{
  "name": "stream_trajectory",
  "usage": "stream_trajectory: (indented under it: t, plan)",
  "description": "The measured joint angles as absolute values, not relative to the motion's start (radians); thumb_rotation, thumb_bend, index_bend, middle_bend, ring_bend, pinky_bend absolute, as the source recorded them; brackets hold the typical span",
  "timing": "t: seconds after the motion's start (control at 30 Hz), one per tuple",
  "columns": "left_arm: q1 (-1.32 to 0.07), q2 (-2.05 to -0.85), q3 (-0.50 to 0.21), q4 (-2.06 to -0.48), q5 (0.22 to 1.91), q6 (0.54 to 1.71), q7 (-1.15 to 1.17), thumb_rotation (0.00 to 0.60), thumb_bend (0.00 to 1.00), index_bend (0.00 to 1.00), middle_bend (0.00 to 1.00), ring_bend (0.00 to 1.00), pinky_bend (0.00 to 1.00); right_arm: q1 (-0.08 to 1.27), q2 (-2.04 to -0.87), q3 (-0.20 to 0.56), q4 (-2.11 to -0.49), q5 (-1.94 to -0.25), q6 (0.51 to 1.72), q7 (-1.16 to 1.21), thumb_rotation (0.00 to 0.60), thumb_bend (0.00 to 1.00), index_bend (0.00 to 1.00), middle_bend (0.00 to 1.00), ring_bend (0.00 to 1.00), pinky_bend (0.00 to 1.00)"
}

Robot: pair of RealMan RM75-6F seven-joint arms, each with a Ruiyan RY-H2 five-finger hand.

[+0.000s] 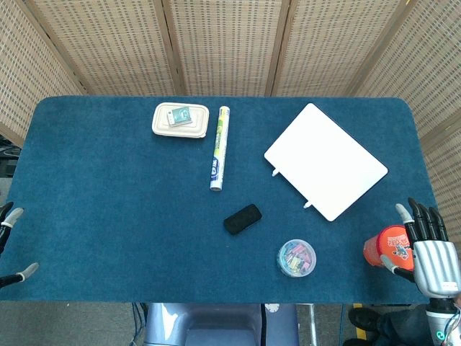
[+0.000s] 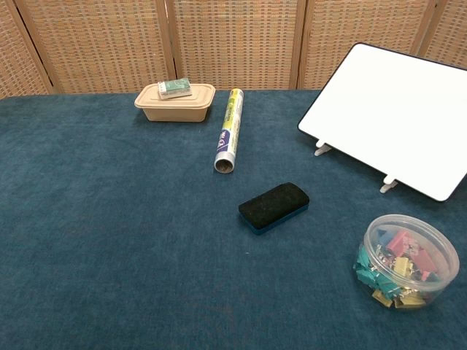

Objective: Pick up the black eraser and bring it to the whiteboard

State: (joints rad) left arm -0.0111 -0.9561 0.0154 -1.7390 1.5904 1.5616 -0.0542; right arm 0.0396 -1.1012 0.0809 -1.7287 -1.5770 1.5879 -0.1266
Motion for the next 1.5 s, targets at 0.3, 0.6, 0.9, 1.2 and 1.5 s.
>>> stream_trajectory:
  t: [0.3,0.6,0.9,1.2,1.5]
  plan:
    - [-0.011,-0.957,0.013,-1.743,1.581,1.559,-0.049,0.6,0.0,0.0,0.0,0.0,0.0,0.057,-1.098,0.081,-1.731,-1.575,1.558,-0.134,0.6,0.0,0.0,0.0,0.0,0.0]
    - [-0.025,-0.965,0.0,-1.756,1.546,1.528,-0.012,0.6,0.0,0.0,0.0,0.0,0.0,0.189,-1.058,0.129,-1.747,-1.637,1.443,-0.173,0.6,0.0,0.05,0.0,0.0,0.0]
    - [-0.042,-0.971,-0.024,-1.77,1.487,1.498,0.018,0.6,0.0,0.0,0.0,0.0,0.0,0.486,-1.069,0.209,-1.699,-1.691,1.146,-0.05,0.6,0.0,0.18,0.11,0.02,0.1]
    - [-0.068,-0.976,-0.052,-1.779,1.41,1.448,0.047,0.6,0.0,0.0,0.0,0.0,0.0,0.729,-1.26,0.227,-1.54,-1.712,0.898,-0.019,0.6,0.0,0.18,0.15,0.08,0.19]
    - [-0.086,-0.98,-0.068,-1.784,1.355,1.411,0.072,0.6,0.0,0.0,0.0,0.0,0.0,0.845,-1.454,0.206,-1.413,-1.649,0.727,-0.095,0.6,0.0,0.2,0.17,0.12,0.22]
